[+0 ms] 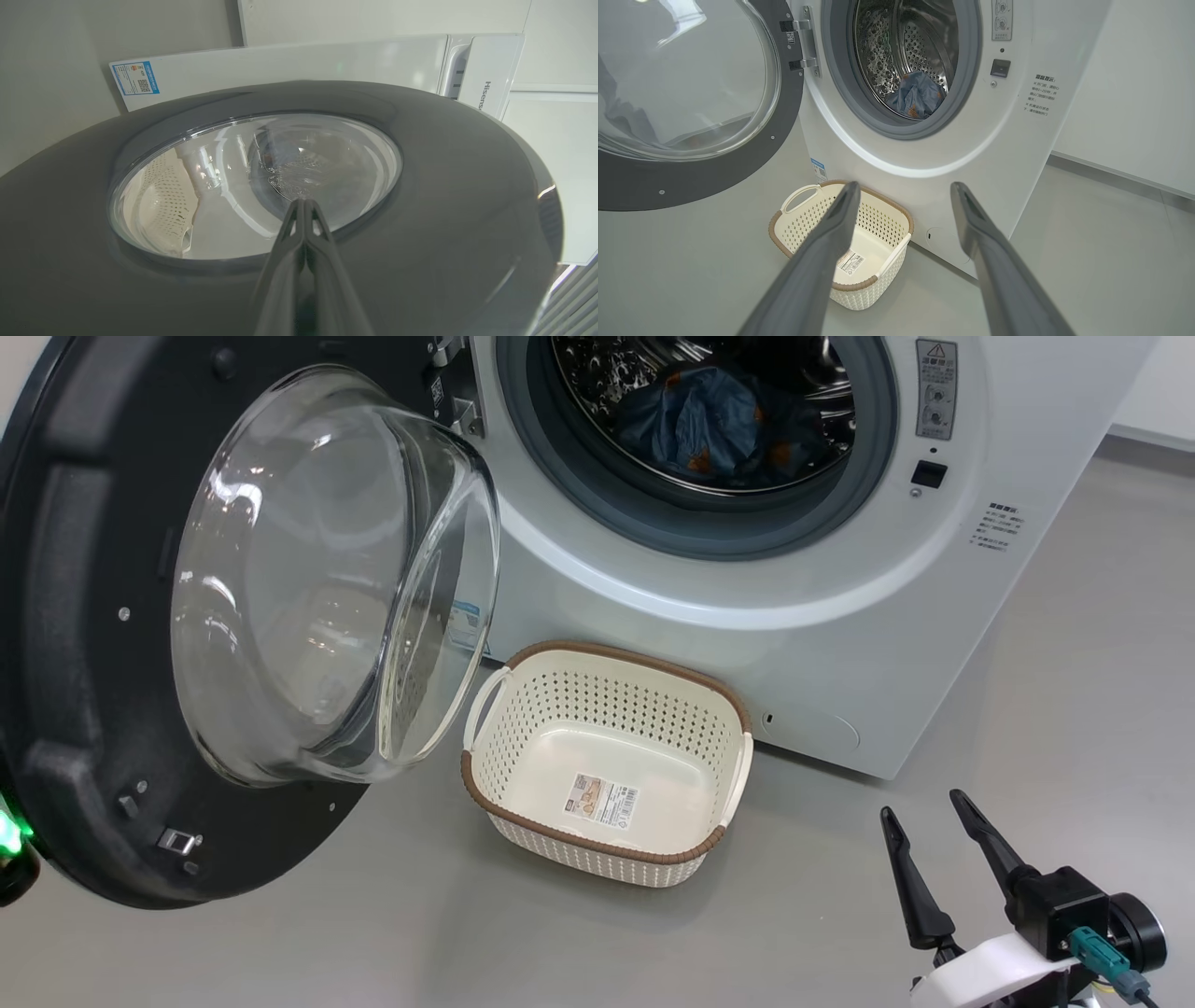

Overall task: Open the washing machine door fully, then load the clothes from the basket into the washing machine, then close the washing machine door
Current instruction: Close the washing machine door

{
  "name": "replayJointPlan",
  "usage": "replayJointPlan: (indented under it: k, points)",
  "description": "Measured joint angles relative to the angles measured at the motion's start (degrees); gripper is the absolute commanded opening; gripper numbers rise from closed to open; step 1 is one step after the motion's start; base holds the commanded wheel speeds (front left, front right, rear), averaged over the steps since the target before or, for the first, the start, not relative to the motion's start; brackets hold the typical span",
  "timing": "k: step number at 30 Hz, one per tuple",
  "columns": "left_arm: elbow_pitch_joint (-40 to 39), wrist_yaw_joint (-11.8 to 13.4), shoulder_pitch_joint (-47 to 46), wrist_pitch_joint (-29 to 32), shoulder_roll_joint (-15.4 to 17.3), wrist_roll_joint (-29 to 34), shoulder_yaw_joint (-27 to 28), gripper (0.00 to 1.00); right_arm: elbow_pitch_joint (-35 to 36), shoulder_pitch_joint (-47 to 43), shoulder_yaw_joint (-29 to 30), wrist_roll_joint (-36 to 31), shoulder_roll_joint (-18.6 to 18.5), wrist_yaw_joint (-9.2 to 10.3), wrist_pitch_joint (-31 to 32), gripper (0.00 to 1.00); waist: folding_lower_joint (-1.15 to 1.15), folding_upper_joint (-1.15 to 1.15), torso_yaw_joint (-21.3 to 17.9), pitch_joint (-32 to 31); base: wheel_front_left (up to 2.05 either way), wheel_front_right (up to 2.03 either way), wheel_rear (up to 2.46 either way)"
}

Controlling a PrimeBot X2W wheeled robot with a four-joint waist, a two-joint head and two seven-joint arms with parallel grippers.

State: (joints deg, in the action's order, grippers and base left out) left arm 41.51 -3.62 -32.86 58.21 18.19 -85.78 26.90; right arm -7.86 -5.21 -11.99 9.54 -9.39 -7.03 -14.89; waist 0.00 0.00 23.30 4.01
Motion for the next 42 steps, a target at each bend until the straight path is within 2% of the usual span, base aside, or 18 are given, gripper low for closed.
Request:
replayJointPlan:
  k: [14, 24, 34, 42]
  points:
    - [-9.7, -0.9, 3.3, 4.8, -5.3, -0.6, -3.6, 0.00, 0.0, -0.8, 0.2, 0.2, 2.4, 0.00, 0.0, 1.00, 0.00, 0.00, -3.0, -1.7, 0.00, 0.00, 0.00]
    - [-18.7, -0.9, 6.2, 5.8, -9.6, -2.0, -5.3, 0.00, 0.1, -0.9, 0.1, 0.2, 3.4, 0.00, 0.0, 1.00, 0.00, 0.00, -7.0, -2.2, 0.00, 0.00, 0.00]
    - [-24.7, -0.5, 7.1, 1.9, -15.0, -1.2, -6.9, 0.00, 0.4, -0.8, -0.2, 0.2, 3.8, 0.00, 0.0, 1.00, 0.00, 0.00, -11.6, -1.7, 0.00, 0.00, 0.00]
    - [-27.0, 0.3, 7.3, -2.5, -15.3, 1.5, -6.8, 0.00, 0.4, -0.5, -0.3, 0.2, 3.8, 0.00, 0.0, 1.00, 0.00, 0.00, -15.8, -1.3, 0.00, 0.00, 0.00]
